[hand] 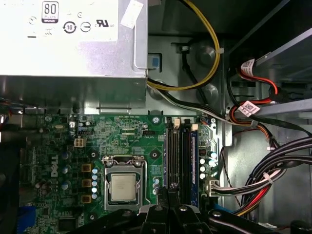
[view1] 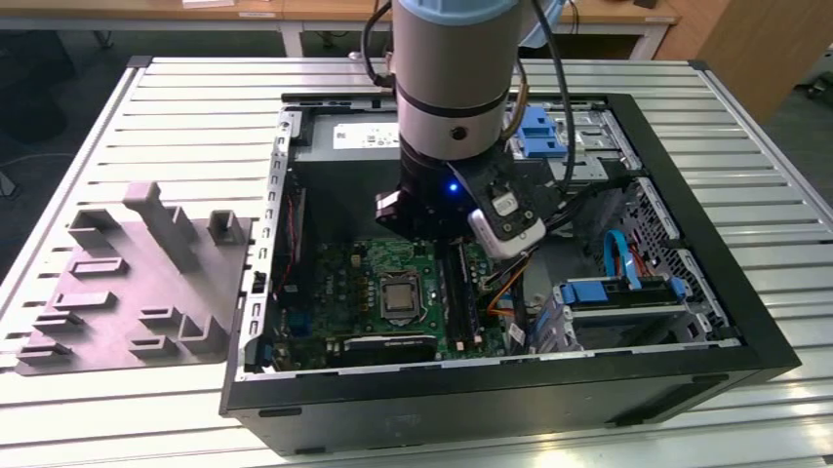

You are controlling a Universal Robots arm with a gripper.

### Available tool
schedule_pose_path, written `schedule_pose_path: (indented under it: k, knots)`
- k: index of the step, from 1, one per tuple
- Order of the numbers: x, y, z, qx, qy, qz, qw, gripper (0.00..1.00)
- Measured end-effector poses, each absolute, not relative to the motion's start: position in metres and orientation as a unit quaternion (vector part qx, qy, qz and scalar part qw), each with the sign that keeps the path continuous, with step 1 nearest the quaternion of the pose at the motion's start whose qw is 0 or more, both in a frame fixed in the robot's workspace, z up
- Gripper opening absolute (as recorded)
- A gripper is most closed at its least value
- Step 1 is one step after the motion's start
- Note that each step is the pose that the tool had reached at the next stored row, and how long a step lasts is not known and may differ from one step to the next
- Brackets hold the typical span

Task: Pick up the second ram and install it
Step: 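Insert the second ram into the second slot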

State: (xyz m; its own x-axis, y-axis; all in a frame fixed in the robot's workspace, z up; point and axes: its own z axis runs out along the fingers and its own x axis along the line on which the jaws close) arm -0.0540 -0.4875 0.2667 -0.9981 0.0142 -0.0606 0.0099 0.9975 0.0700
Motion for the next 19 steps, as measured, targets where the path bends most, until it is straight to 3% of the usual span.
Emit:
schedule_pose_path:
  k: [19]
  knots:
    - [-0.04, -0.49, 0.254, 0.007, 0.999, 0.035, 0.03, 0.11]
